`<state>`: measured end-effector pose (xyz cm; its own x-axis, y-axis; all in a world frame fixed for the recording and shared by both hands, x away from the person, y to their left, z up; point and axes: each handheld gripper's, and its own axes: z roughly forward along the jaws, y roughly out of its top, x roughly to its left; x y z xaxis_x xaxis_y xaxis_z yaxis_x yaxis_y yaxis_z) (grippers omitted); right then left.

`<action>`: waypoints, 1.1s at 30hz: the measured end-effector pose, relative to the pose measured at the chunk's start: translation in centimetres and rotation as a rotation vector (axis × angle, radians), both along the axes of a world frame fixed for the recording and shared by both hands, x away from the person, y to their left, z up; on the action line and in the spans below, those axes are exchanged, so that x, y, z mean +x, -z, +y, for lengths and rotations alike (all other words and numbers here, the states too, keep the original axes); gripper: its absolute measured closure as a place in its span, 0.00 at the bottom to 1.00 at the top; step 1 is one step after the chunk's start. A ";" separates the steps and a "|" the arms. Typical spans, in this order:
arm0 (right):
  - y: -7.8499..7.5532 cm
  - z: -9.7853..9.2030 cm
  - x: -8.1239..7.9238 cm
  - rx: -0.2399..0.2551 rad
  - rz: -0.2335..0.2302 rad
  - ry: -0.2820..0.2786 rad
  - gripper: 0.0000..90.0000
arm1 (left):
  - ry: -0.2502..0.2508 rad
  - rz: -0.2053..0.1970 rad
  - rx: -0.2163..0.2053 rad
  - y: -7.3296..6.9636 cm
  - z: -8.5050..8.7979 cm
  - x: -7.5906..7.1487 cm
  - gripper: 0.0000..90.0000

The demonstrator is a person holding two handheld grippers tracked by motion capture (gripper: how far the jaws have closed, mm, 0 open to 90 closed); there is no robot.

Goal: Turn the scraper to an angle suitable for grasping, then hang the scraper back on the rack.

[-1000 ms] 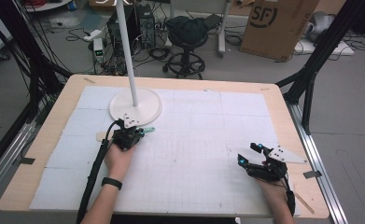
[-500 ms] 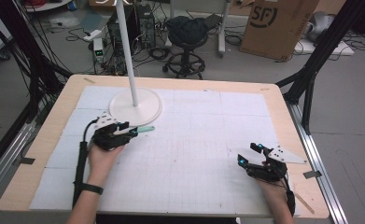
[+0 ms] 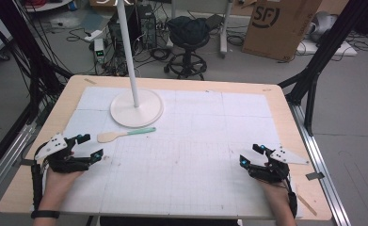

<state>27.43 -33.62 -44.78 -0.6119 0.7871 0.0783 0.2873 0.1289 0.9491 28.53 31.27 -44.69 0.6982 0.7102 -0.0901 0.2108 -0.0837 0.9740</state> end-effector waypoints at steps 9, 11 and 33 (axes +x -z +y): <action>0.0 0.0 -0.2 0.002 -0.007 -0.003 0.26 | 0.042 -0.036 -0.045 0.3 0.7 -0.4 0.18; 0.0 0.0 -0.2 0.005 -0.017 -0.001 0.26 | 0.042 -0.043 -0.063 0.3 0.8 -0.5 0.18; 0.0 0.0 -0.1 0.001 -0.015 -0.015 0.26 | 0.080 -0.050 -0.127 -1.5 2.6 0.3 0.17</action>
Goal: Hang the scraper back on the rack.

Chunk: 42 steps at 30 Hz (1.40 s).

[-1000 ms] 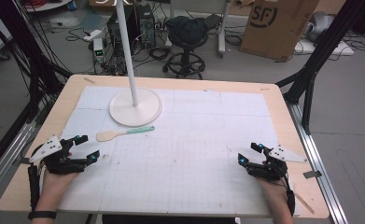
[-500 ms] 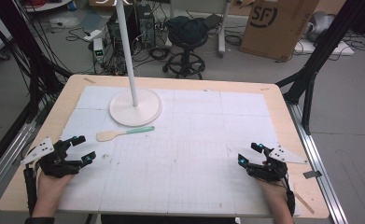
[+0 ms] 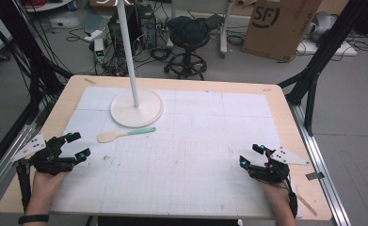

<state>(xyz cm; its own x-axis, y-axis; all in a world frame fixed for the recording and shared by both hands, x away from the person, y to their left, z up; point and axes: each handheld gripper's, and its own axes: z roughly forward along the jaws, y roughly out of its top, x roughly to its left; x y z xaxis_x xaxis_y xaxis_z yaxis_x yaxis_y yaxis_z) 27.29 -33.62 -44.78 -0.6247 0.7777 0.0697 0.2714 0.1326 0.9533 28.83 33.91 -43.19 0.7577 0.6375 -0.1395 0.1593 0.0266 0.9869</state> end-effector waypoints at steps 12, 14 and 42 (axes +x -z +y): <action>0.0 0.0 0.0 -0.004 -0.002 0.000 0.26 | 0.019 0.011 0.124 -2.1 -3.1 4.1 0.17; 0.0 0.0 0.0 -0.003 -0.001 -0.001 0.26 | 0.033 0.012 0.148 -2.2 -3.9 4.8 0.17; 0.0 0.0 0.0 -0.003 0.000 -0.010 0.26 | 0.145 0.186 0.496 1.3 -9.4 10.7 0.54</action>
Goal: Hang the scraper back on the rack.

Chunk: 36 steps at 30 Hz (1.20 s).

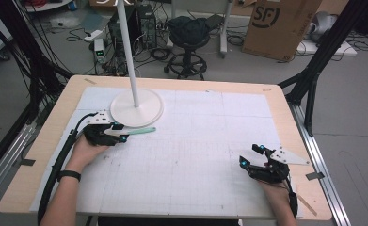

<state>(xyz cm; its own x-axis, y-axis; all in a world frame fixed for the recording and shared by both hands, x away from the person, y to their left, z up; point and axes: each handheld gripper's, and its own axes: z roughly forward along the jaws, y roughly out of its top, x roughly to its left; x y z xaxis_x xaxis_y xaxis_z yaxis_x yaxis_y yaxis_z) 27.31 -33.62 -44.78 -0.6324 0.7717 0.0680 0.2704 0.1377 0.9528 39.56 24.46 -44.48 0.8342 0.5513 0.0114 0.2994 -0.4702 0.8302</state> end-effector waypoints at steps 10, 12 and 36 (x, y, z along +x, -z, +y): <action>0.0 0.0 0.0 0.001 0.002 0.001 0.26 | 0.007 -0.004 0.071 0.5 -0.2 0.5 0.72; 0.0 0.0 0.0 0.000 0.001 0.001 0.26 | 0.010 0.009 0.070 0.5 -0.3 0.7 0.75; 0.0 0.1 0.0 -0.005 -0.001 -0.005 0.26 | 0.038 0.016 0.057 0.6 -0.2 0.7 0.87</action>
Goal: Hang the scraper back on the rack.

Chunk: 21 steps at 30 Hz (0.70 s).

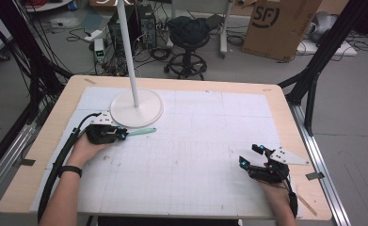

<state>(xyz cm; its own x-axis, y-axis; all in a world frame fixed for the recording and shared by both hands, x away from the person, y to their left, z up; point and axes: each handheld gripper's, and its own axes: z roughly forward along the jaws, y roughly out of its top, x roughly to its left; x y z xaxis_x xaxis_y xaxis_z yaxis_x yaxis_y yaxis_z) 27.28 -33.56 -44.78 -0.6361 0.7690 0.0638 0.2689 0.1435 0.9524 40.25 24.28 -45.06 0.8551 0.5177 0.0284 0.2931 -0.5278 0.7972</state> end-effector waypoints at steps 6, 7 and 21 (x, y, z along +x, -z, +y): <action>0.0 0.0 0.0 0.004 0.002 0.000 0.26 | 0.020 -0.024 0.021 -0.1 -0.3 -0.3 0.90; 0.0 0.0 0.0 0.004 0.004 0.002 0.26 | 0.029 -0.018 0.015 -0.1 -0.3 -0.3 0.90; 0.0 0.0 0.0 0.003 -0.003 0.003 0.26 | 0.023 -0.033 -0.138 -2.9 0.3 -1.8 0.90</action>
